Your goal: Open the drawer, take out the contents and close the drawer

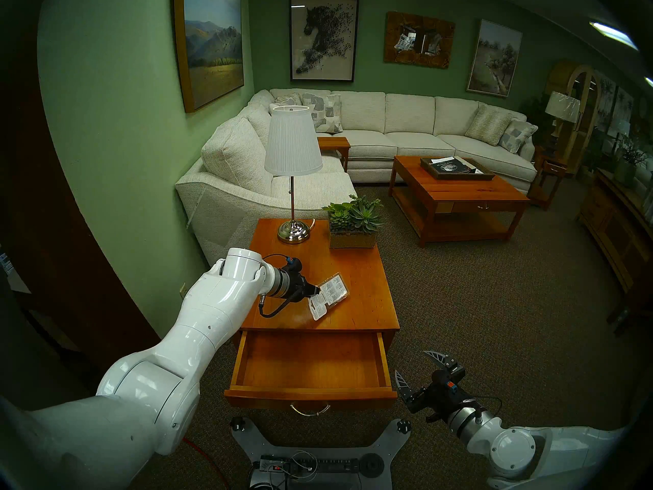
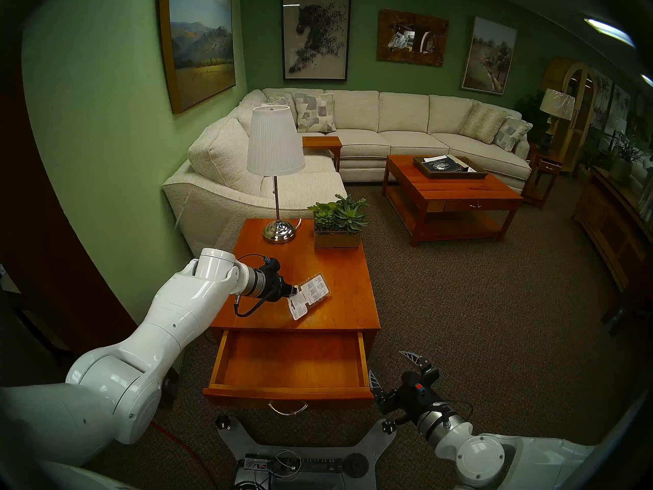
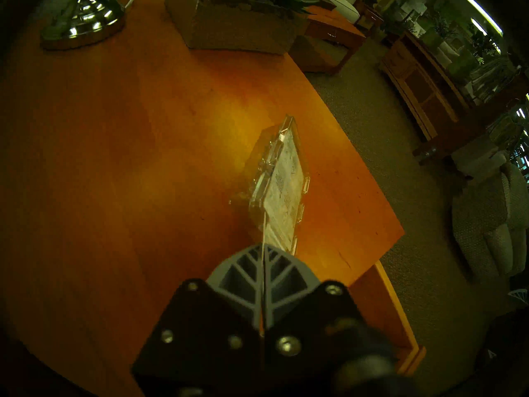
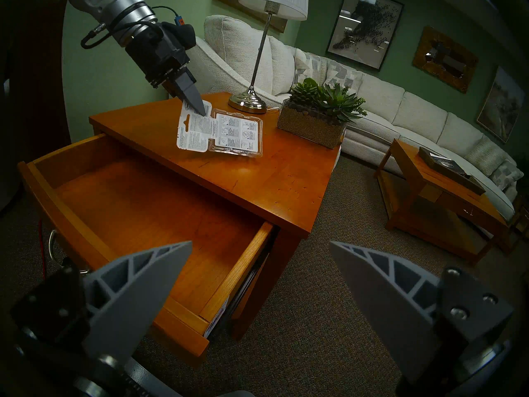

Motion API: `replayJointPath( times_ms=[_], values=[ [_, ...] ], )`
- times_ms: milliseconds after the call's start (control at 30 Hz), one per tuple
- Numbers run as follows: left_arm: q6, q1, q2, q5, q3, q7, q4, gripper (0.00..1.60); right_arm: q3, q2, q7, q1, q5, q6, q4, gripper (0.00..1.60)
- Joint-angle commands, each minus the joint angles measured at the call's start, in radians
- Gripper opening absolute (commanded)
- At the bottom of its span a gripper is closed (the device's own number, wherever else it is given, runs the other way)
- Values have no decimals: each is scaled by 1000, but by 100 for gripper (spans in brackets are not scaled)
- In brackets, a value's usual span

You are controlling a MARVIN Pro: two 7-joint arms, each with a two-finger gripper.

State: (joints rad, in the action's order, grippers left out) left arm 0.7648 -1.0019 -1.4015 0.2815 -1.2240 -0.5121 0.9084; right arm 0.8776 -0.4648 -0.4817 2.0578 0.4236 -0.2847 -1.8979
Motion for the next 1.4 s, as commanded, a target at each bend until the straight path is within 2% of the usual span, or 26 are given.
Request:
replayJointPath(
  times_ms=[0, 33, 200, 333, 400, 467, 633, 700, 867, 900, 967, 1100, 1133, 1267, 1300, 1367],
  values=[
    [-61, 42, -18, -12, -4, 20, 41, 114, 10, 1, 0, -12, -2, -5, -19, 160],
    [-66, 38, -18, -17, -3, 28, 49, 160, 10, 1, 0, -12, -2, -5, -19, 160],
    [-87, 14, -14, -39, -3, 61, 88, 160, 10, 1, 0, -12, -2, -5, -20, 160],
    [-107, -6, 7, -54, 9, 52, 138, 160, 10, 1, 0, -12, -2, -5, -20, 160],
    [-152, -26, 31, -72, 38, 13, 174, 160, 10, 1, 0, -12, -2, -5, -19, 160],
    [-161, -36, 39, -76, 47, 4, 189, 160, 10, 1, 0, -12, -2, -5, -19, 160],
    [-259, -94, 82, -113, 99, -32, 254, 160, 9, 0, 0, -12, -3, -5, -17, 160],
    [-274, -107, 96, -122, 114, -52, 265, 160, 9, -1, 0, -12, -3, -5, -17, 160],
    [-370, -164, 166, -143, 136, -96, 339, 160, 9, -1, 0, -12, -3, -5, -16, 160],
    [-394, -184, 198, -143, 128, -109, 371, 160, 9, -1, 0, -12, -3, -5, -16, 160],
    [-403, -188, 211, -143, 123, -116, 378, 160, 9, -1, 0, -12, -3, -5, -16, 160],
    [-418, -225, 277, -140, 95, -169, 439, 160, 8, -2, 0, -12, -3, -5, -14, 160],
    [-424, -231, 262, -151, 74, -184, 424, 160, 8, -2, 0, -12, -3, -5, -14, 160],
    [-425, -292, 335, -151, 33, -237, 495, 160, 8, -2, 0, -12, -3, -5, -13, 160],
    [-424, -301, 332, -154, 13, -245, 492, 160, 8, -2, 0, -12, -3, -5, -13, 160],
    [-431, -335, 378, -148, -10, -276, 537, 160, 8, -2, 0, -12, -3, -5, -13, 160]
  ],
)
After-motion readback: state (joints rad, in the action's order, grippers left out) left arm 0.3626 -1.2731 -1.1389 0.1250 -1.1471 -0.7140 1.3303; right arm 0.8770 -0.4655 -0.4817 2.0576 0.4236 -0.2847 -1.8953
